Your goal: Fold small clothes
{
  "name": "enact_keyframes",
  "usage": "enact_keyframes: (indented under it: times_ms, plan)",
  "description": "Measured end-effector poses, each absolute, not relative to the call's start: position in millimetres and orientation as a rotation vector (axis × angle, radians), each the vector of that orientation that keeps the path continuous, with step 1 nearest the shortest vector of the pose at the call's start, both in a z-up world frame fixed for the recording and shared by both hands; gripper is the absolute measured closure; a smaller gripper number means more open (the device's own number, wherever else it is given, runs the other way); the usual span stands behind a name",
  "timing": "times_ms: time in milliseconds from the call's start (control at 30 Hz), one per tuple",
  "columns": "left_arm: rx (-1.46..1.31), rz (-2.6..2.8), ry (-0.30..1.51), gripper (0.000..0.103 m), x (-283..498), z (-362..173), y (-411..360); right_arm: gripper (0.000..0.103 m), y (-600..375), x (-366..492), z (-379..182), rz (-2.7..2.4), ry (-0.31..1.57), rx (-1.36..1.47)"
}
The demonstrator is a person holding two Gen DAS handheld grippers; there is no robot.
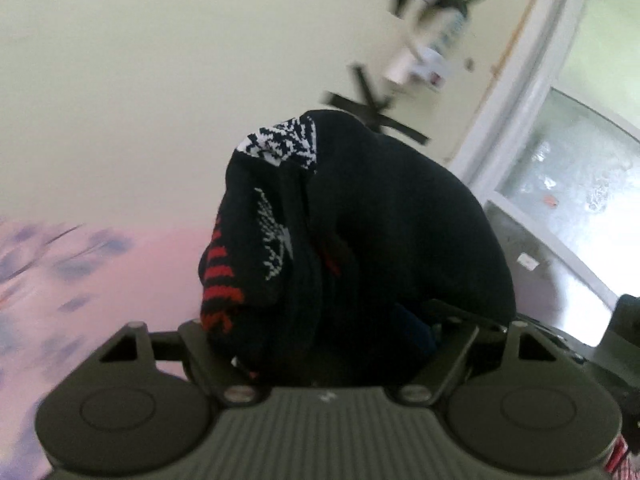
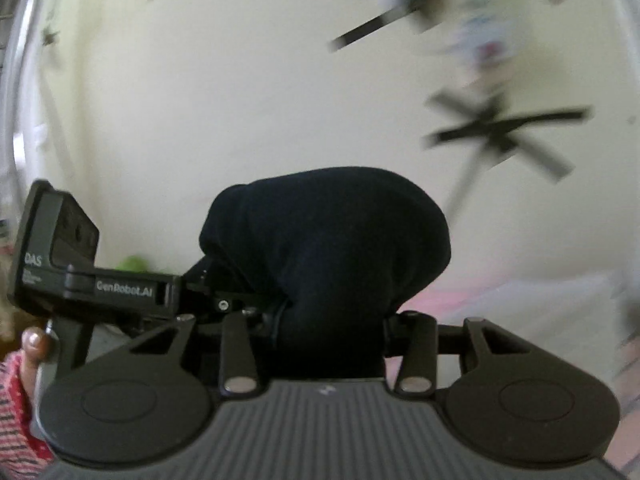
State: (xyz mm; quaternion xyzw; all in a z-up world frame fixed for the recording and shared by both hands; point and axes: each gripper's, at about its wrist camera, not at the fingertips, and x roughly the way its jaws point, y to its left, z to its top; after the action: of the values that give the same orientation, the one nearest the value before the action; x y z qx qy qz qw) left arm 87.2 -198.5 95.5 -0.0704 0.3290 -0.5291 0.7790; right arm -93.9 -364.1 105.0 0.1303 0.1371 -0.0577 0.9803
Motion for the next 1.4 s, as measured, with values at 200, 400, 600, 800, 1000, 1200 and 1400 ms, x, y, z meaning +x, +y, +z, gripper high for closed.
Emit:
enact_keyframes:
  times_ms: [200,400,600,800,1000,1200,1400]
  plan:
    - [-0.034,-1.021,0.8,0.019,102.3,71.3,-317.9,0.034,-457.5,-79.9,65.9,-0.452,0.393,0.249]
    - [0.103,-0.947,0.771,0.01,66.9,40.2,-285.1,0.032,-448.6,-129.4,25.0,-0.558,0.336,0.382]
    - [0.218,-0.843,0.713,0.0,19.6,24.1,-217.7,0.012,-375.1,-180.2,24.0,-0.489,0.26,0.553]
    - [0.222,-0.711,0.671,0.0,-8.2,28.9,-156.7,0.012,-304.3,-196.5,17.1,-0.451,0.314,0.543]
    - [0.309,-0.593,0.617,0.0,-26.9,21.0,-131.3,0.011,-267.1,-197.1,4.2,-0.445,0.396,0.557]
    - [0.327,-0.564,0.596,0.0,-37.3,18.2,-122.9,0.006,-248.2,-200.2,2.7,-0.462,0.405,0.536]
    - [0.324,-0.569,0.589,0.0,-40.8,17.6,-120.1,0.006,-247.4,-200.0,1.9,-0.489,0.407,0.543]
